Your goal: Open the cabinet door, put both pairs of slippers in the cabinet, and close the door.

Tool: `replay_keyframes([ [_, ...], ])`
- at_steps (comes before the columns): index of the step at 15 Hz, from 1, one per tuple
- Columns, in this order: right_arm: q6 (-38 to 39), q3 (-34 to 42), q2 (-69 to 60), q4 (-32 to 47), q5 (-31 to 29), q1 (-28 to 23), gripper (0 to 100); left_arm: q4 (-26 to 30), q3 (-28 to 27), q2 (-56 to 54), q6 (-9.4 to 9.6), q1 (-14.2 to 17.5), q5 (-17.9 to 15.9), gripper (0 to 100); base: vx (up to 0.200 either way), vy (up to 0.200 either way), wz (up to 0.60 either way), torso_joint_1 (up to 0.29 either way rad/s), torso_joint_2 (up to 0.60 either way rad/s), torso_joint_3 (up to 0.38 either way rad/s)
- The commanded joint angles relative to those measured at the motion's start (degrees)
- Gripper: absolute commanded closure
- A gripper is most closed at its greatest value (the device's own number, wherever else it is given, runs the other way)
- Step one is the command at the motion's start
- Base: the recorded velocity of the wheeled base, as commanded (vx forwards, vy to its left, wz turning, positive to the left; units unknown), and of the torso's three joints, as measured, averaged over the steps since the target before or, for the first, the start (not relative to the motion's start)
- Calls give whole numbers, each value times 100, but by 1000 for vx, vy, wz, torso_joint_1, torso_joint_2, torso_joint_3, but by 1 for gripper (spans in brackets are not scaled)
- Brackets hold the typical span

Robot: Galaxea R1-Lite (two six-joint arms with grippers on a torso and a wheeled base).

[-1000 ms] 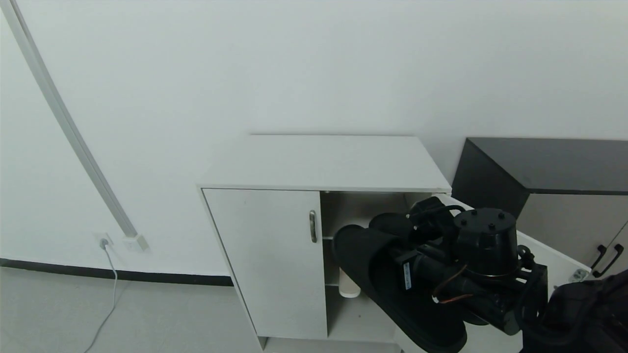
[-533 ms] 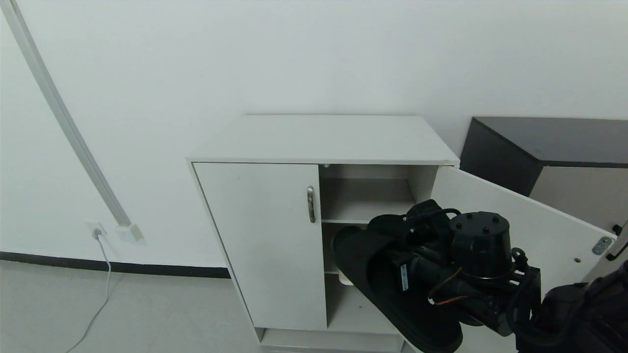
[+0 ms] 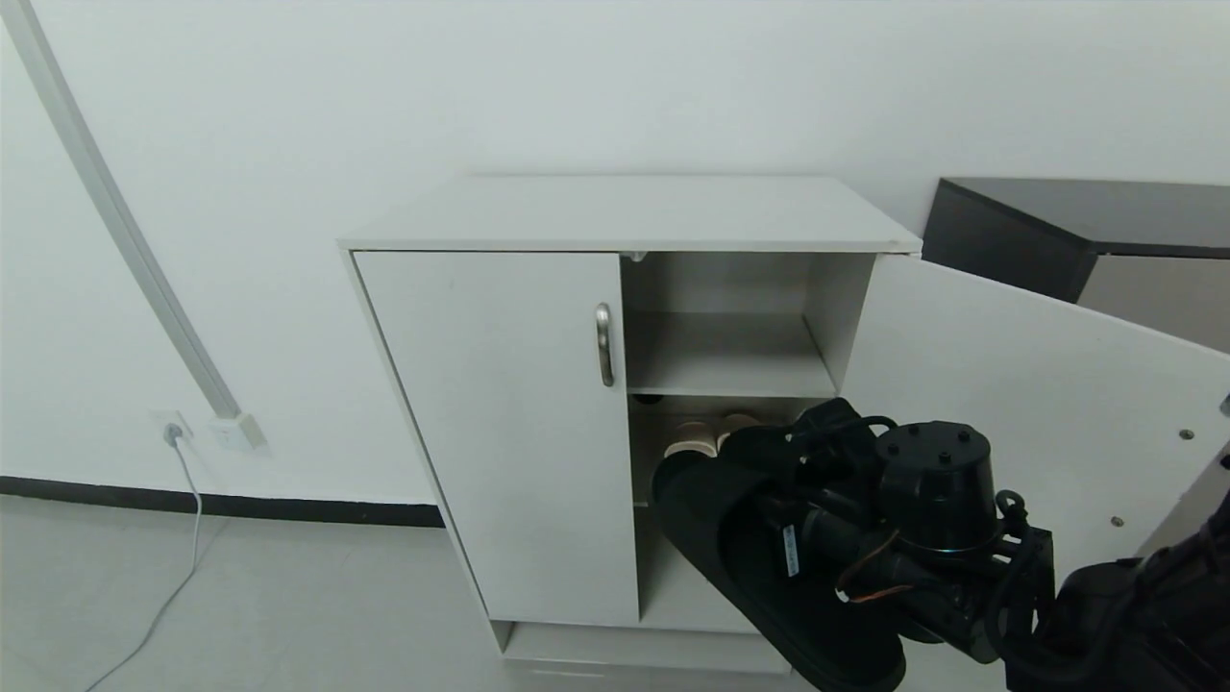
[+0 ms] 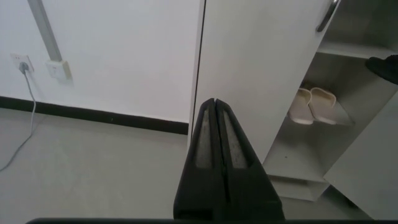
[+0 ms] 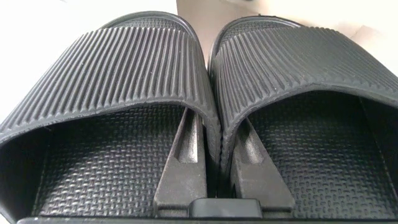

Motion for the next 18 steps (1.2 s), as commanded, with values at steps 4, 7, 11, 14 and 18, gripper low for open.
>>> replay_keyframes([
  [4,-3,16,10,-2,4,4,100,2,1,-1,-3,1,1,100,0,0,0,-96,458,355],
  [7,6,25,10,-46,4,48,100,2,1,-1,-3,1,10,100,0,0,0,-46,442,391],
  [11,-12,104,10,-318,12,57,100,2,1,-1,-3,1,1,100,0,0,0,-12,233,222],
  [14,-12,112,10,-327,12,110,100,2,-8,-1,-3,1,1,100,0,0,-400,0,26,21],
  [18,-12,112,116,-450,48,250,100,2,1,-1,-3,1,1,100,0,0,0,0,0,0],
])
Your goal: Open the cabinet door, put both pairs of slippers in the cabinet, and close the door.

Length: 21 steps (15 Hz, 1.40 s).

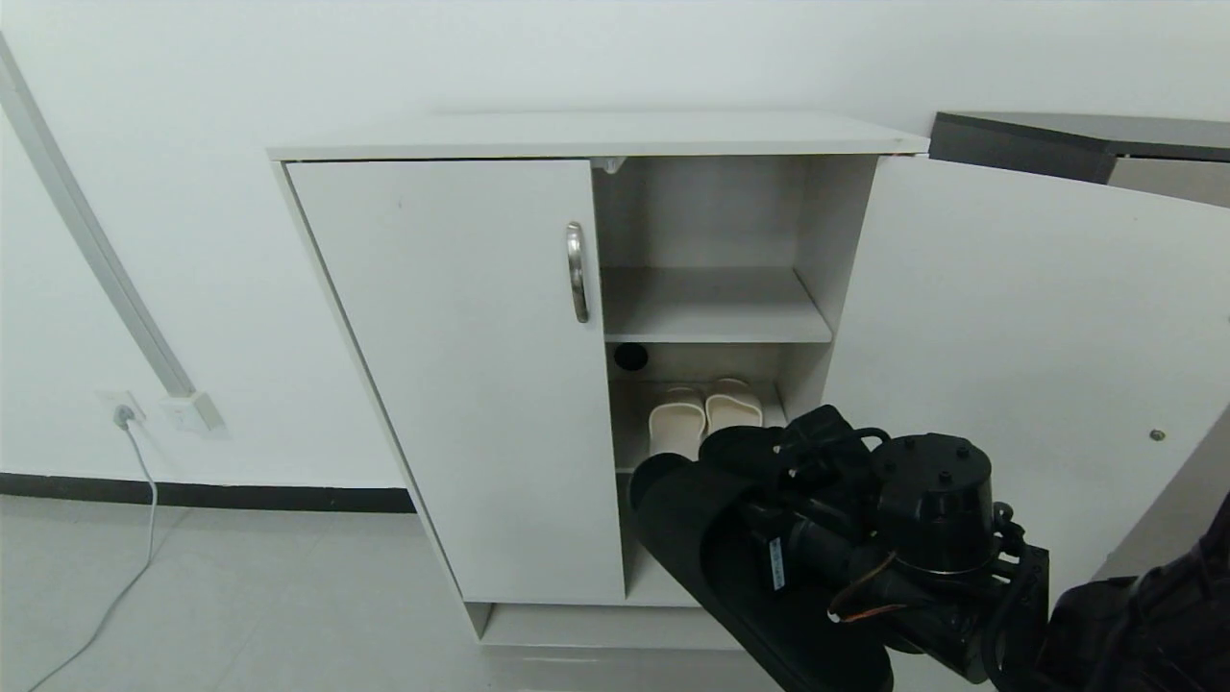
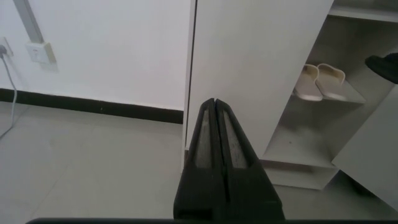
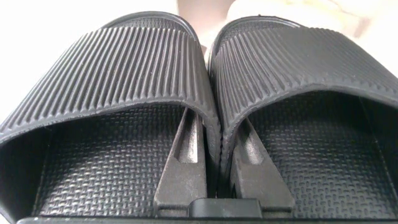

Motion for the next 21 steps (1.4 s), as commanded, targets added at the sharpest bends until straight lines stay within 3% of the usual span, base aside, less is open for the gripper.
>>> replay_keyframes([
  [1,-7,4,120,-94,-17,80,100,2,1,-1,-2,6,0,100,0,0,0,0,0,0],
  [5,-166,-374,366,-173,-439,220,100,2,-8,-1,-2,6,0,100,0,0,0,0,0,0],
  [6,-7,-901,401,521,-1125,343,100,2,-8,-1,-2,6,0,100,0,0,0,0,0,0],
  [7,177,-1139,419,899,-1248,361,100,2,1,-1,-2,6,0,100,0,0,0,0,0,0],
  [9,1012,-2158,568,2630,-1942,572,100,2,1,-1,-2,6,0,100,0,0,0,0,0,0],
  [11,1531,-3046,920,3377,-2724,686,100,2,1,-1,-2,6,0,100,0,0,0,0,0,0],
  [13,1548,-3406,937,3624,-3129,730,100,2,1,-1,-2,6,0,100,0,0,0,0,0,0],
  [17,1495,-4197,779,4379,-3173,739,100,2,1,-1,-2,6,0,100,0,0,0,0,0,0],
  [21,1118,-4751,814,4450,-3181,493,100,2,-8,-1,-2,6,0,100,0,0,0,0,0,0],
])
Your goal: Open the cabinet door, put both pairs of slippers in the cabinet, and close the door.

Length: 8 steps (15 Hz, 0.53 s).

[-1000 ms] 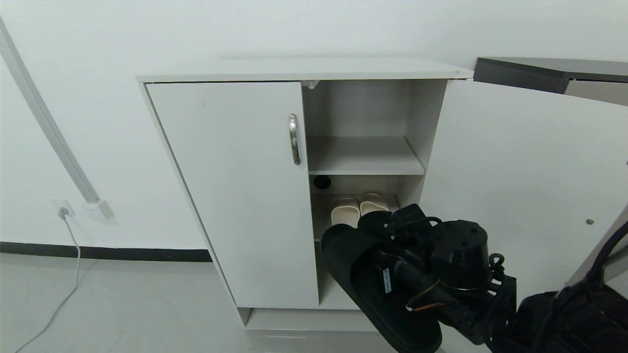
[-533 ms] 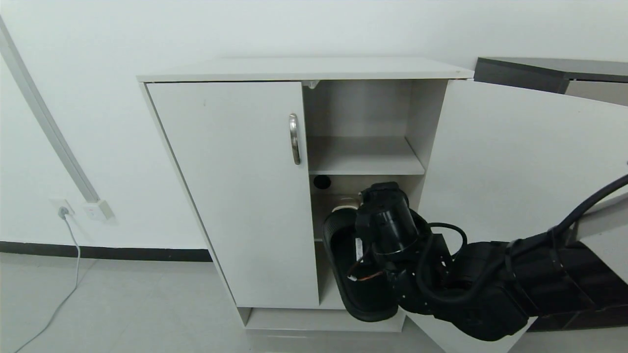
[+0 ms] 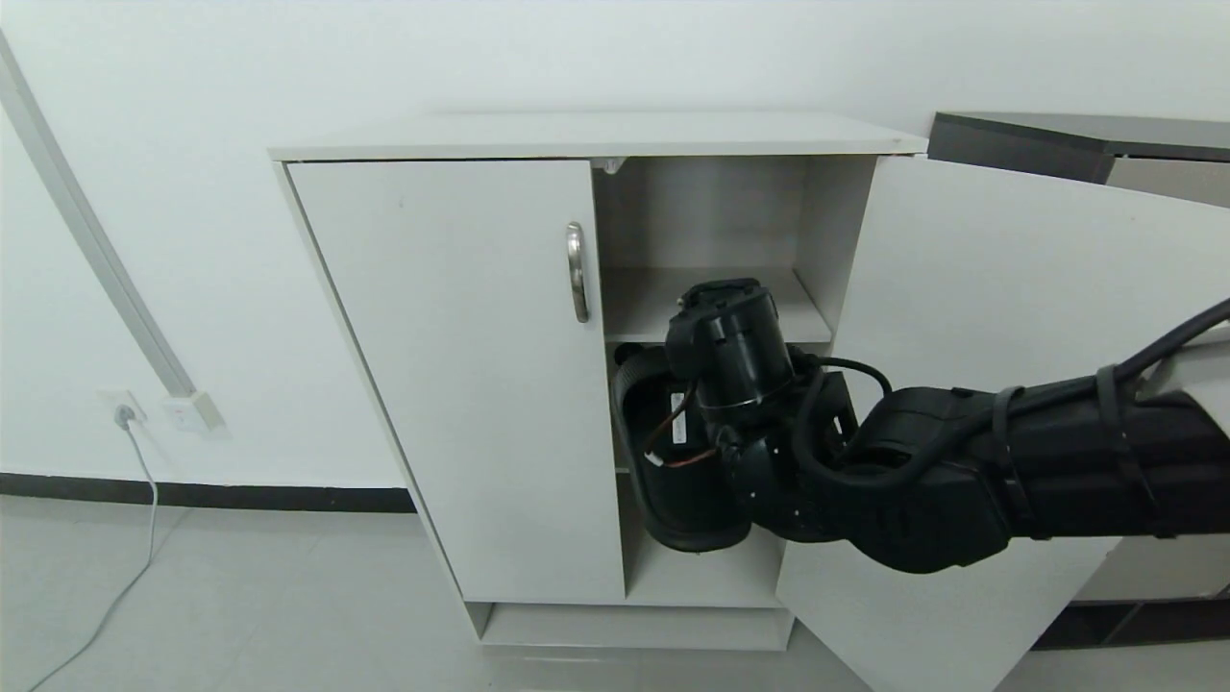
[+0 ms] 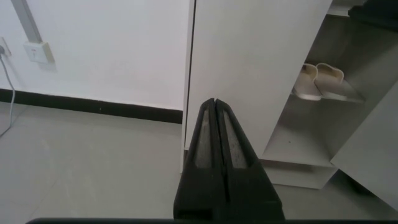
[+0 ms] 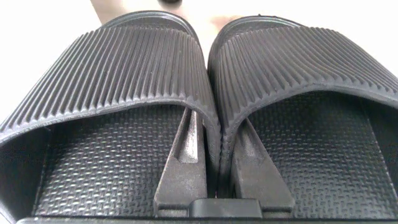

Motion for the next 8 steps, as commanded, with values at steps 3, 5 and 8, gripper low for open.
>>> replay_keyframes([
  [3,-167,-259,17,-17,4,-237,100,-1,1,-1,-2,1,1,100,0,0,0,0,0,0],
  [5,-194,-259,17,-17,4,-246,100,-1,1,-1,-2,1,1,100,0,0,0,0,0,0],
  [8,-247,-267,17,-52,-5,-325,100,-1,-8,-1,7,1,1,100,0,0,0,0,0,0],
])
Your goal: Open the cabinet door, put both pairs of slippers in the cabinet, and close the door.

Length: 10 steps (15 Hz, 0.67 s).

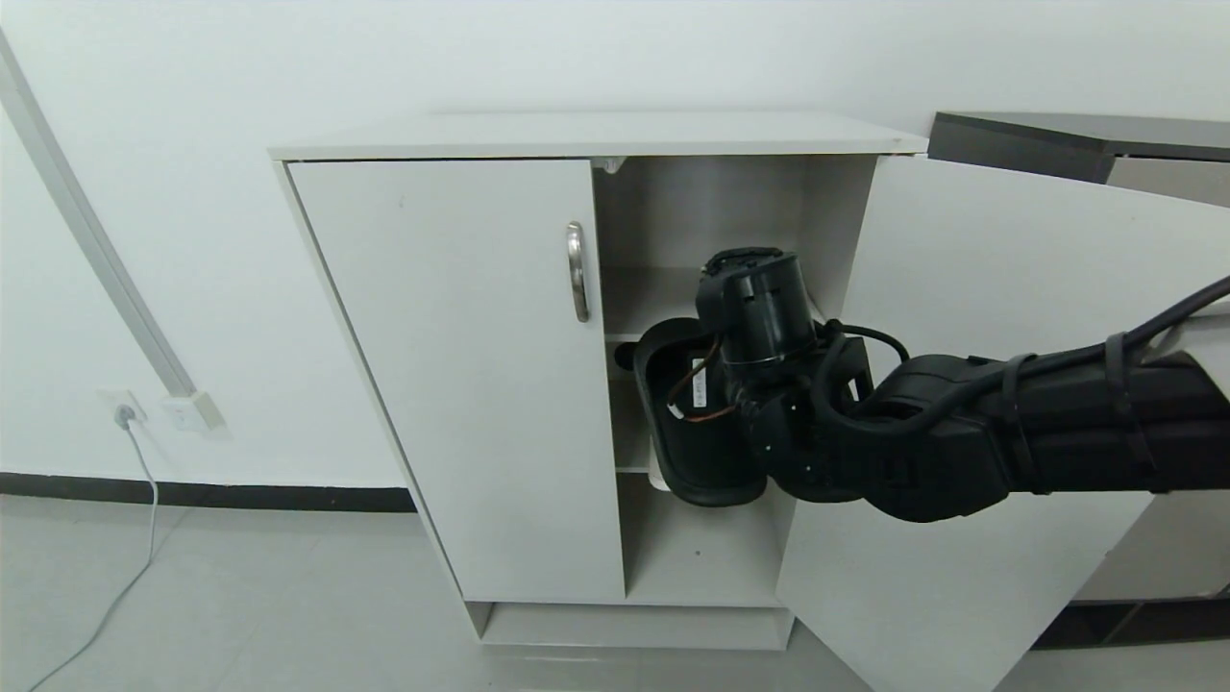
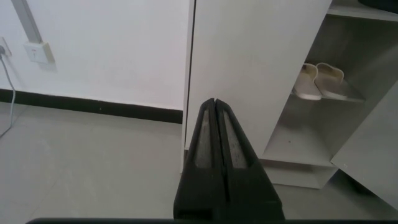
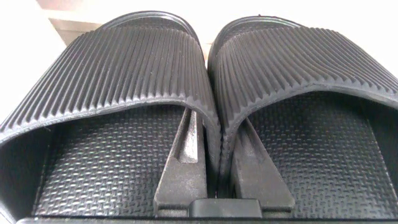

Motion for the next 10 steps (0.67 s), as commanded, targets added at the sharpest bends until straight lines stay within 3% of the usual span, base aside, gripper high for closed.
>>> replay_keyframes([
  [1,-3,5,-12,-15,-5,-32,100,-1,2,-1,4,1,3,100,0,0,0,0,0,0],
  [10,-3,14,6,-94,4,-15,100,-1,-7,-1,4,1,3,100,200,0,0,2,3,4],
])
